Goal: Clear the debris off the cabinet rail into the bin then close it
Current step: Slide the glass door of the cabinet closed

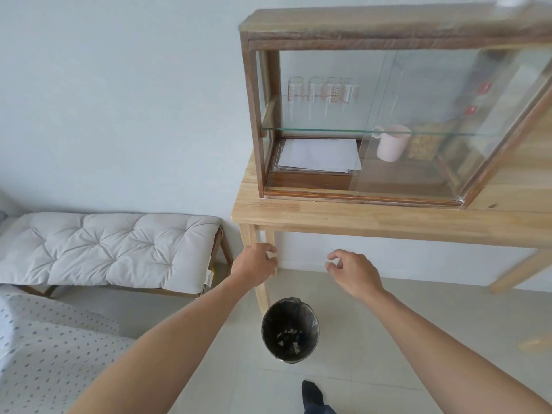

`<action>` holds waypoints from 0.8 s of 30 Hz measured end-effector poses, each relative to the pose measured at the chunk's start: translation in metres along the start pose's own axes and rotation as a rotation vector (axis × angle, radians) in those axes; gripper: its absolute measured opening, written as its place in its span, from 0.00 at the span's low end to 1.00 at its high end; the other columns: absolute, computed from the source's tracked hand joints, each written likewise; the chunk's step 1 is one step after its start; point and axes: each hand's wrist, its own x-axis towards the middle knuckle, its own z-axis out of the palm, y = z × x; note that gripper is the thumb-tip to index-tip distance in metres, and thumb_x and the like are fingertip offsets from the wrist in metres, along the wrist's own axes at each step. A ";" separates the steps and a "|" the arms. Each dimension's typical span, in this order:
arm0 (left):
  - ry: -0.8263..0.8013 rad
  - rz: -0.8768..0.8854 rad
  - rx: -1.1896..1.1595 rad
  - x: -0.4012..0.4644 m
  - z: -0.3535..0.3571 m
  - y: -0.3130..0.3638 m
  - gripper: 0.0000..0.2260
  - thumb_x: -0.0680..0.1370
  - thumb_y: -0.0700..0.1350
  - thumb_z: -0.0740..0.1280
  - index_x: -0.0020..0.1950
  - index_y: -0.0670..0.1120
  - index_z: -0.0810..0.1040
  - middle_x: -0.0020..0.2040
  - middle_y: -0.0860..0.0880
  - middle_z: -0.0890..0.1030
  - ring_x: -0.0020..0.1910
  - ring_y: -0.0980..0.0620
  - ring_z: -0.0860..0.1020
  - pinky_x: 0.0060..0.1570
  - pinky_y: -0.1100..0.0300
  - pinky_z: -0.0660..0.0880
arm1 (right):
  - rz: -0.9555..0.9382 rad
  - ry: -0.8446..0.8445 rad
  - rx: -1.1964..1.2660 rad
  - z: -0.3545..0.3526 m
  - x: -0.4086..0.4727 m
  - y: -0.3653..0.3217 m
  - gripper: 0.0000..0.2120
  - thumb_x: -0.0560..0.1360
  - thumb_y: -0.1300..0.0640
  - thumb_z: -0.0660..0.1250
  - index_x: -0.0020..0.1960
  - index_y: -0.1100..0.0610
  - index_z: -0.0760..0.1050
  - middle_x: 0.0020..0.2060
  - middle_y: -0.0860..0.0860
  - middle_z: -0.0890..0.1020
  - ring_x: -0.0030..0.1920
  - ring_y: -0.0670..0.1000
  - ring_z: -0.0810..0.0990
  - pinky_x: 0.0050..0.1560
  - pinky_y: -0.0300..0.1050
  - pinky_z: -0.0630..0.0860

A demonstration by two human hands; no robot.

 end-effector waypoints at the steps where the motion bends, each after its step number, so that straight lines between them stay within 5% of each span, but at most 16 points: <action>1: 0.016 0.014 0.003 0.000 -0.006 0.005 0.16 0.84 0.48 0.66 0.72 0.52 0.80 0.38 0.57 0.87 0.39 0.59 0.83 0.36 0.60 0.78 | 0.001 0.030 0.000 -0.009 -0.001 -0.001 0.15 0.83 0.45 0.65 0.66 0.46 0.83 0.42 0.40 0.84 0.46 0.51 0.83 0.43 0.45 0.72; 7: 0.168 0.096 -0.103 0.022 -0.056 0.039 0.17 0.84 0.51 0.66 0.72 0.51 0.80 0.43 0.57 0.88 0.45 0.52 0.82 0.49 0.54 0.80 | -0.062 0.247 -0.001 -0.074 0.012 -0.004 0.12 0.83 0.53 0.65 0.61 0.50 0.85 0.55 0.45 0.88 0.57 0.54 0.85 0.50 0.49 0.77; 15: 0.349 0.203 -0.157 0.065 -0.107 0.062 0.31 0.83 0.52 0.69 0.84 0.53 0.62 0.72 0.49 0.79 0.69 0.44 0.78 0.67 0.43 0.77 | -0.318 0.599 -0.282 -0.159 0.059 -0.004 0.18 0.79 0.62 0.72 0.69 0.60 0.83 0.67 0.60 0.81 0.70 0.66 0.76 0.70 0.63 0.74; 19: 0.380 0.232 -0.166 0.078 -0.101 0.065 0.41 0.80 0.53 0.73 0.83 0.61 0.48 0.80 0.45 0.69 0.75 0.37 0.70 0.68 0.39 0.71 | -0.461 0.753 -0.539 -0.182 0.076 0.004 0.31 0.73 0.65 0.73 0.77 0.61 0.76 0.81 0.65 0.68 0.82 0.68 0.64 0.76 0.71 0.65; 24: 0.365 0.236 -0.217 0.090 -0.087 0.067 0.50 0.80 0.55 0.74 0.85 0.62 0.36 0.87 0.50 0.57 0.82 0.40 0.63 0.76 0.37 0.67 | -0.498 0.772 -0.819 -0.201 0.106 0.017 0.51 0.75 0.55 0.77 0.89 0.58 0.52 0.89 0.61 0.45 0.88 0.69 0.44 0.83 0.77 0.45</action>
